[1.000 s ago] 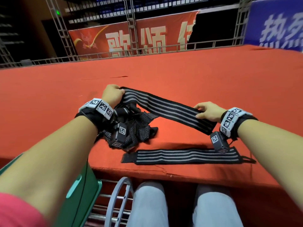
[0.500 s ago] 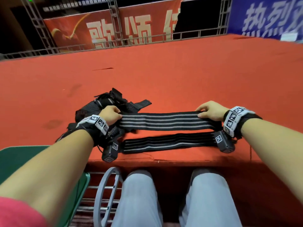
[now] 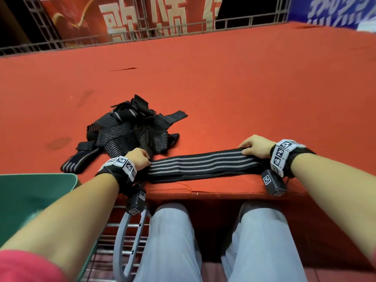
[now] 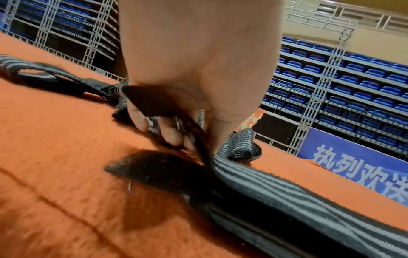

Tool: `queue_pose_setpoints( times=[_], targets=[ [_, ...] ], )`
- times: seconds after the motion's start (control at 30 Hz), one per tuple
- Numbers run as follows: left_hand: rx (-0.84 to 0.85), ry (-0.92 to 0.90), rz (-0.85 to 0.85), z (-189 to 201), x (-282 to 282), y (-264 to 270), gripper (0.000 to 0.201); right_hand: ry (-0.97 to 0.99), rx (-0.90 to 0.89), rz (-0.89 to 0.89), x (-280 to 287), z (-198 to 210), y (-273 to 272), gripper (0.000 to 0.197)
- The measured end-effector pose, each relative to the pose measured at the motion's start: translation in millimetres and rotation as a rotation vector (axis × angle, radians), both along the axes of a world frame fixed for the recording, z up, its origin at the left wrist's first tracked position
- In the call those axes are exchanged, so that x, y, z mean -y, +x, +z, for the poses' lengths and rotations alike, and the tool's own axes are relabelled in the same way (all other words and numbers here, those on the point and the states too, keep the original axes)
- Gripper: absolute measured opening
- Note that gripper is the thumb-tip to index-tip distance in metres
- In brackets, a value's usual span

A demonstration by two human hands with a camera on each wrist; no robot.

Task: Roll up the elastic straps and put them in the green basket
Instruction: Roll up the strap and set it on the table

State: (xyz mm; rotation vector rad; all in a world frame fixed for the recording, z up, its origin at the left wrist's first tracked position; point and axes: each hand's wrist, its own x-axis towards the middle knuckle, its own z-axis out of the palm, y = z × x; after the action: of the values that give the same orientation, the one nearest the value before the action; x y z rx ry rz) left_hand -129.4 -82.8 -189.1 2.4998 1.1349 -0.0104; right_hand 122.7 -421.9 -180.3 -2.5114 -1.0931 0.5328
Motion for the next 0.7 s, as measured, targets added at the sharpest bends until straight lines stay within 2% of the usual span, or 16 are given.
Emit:
queue_pose_setpoints(
  times=[0.2,0.33,0.43,0.5,0.6,0.7],
  targets=[
    [-0.067,0.056,0.000,-6,0,1,0.016,-0.026,0.007,-0.013,-3,-9,-1,0.026],
    [-0.149,0.097,-0.030,0,6,2,0.014,-0.110,0.045,-0.017,-3,-10,-3,0.031],
    [-0.173,0.252,-0.035,5,15,5,0.015,-0.131,0.086,-0.028,-6,-7,-8,0.037],
    [-0.123,0.302,-0.104,8,24,11,0.016,-0.079,0.085,-0.001,-12,-5,-14,0.044],
    [-0.017,0.128,-0.289,7,35,20,0.030,-0.006,0.051,0.112,-25,-2,-28,0.051],
    [-0.034,-0.037,-0.419,4,47,23,0.044,-0.056,0.039,0.216,-35,-2,-42,0.067]
  ],
)
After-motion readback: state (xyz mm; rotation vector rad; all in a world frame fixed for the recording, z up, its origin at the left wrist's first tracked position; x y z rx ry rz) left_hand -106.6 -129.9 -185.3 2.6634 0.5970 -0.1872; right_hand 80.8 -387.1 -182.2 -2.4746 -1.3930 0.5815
